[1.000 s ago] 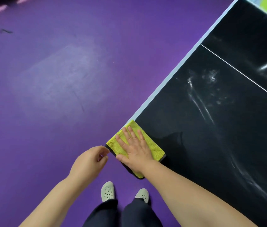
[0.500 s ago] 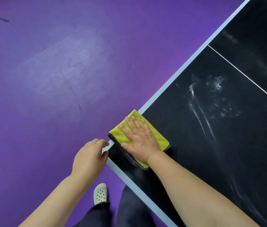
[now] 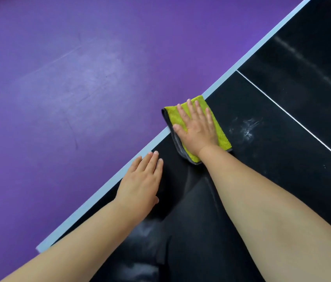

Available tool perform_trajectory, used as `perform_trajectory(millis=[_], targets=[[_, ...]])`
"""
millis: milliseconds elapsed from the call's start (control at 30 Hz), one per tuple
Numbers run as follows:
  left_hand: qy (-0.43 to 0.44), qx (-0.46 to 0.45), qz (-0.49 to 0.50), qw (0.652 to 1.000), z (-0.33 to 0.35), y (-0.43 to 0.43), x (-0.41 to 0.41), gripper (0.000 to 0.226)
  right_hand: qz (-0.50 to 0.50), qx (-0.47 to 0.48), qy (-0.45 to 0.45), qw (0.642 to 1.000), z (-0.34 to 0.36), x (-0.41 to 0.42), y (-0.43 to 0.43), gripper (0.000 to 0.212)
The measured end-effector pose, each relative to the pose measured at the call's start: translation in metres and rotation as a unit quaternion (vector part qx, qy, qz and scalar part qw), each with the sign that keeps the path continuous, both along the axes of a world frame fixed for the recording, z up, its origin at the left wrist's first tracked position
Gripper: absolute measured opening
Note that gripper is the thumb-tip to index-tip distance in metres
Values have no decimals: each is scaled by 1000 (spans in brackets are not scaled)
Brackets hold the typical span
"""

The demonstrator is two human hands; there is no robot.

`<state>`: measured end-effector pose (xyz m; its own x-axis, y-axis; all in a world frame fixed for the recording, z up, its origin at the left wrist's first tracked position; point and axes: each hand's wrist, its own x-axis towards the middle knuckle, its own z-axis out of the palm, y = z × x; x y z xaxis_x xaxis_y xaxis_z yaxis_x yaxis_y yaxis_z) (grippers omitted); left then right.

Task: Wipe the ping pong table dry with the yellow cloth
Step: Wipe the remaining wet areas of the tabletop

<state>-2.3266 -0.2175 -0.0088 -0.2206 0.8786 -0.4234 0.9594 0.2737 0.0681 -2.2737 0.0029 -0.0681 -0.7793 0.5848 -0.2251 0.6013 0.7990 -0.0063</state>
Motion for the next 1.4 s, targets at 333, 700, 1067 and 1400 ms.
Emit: perform_trajectory(millis=[333,700,1067,1400], targets=[[43,-131,-11,990,-7,60,17,105,-69,4,17,997,3,2,165,62],[69,-179,-19,981,-10,68,19,112,-203,-2,-1,979,11,67,203,63],[60,-134,-12,989,-8,61,18,119,-150,-6,-30,988,13,96,47,69],[49,76,71,993,-12,-45,20,92,-97,-18,-39,994,14,113,-144,74]])
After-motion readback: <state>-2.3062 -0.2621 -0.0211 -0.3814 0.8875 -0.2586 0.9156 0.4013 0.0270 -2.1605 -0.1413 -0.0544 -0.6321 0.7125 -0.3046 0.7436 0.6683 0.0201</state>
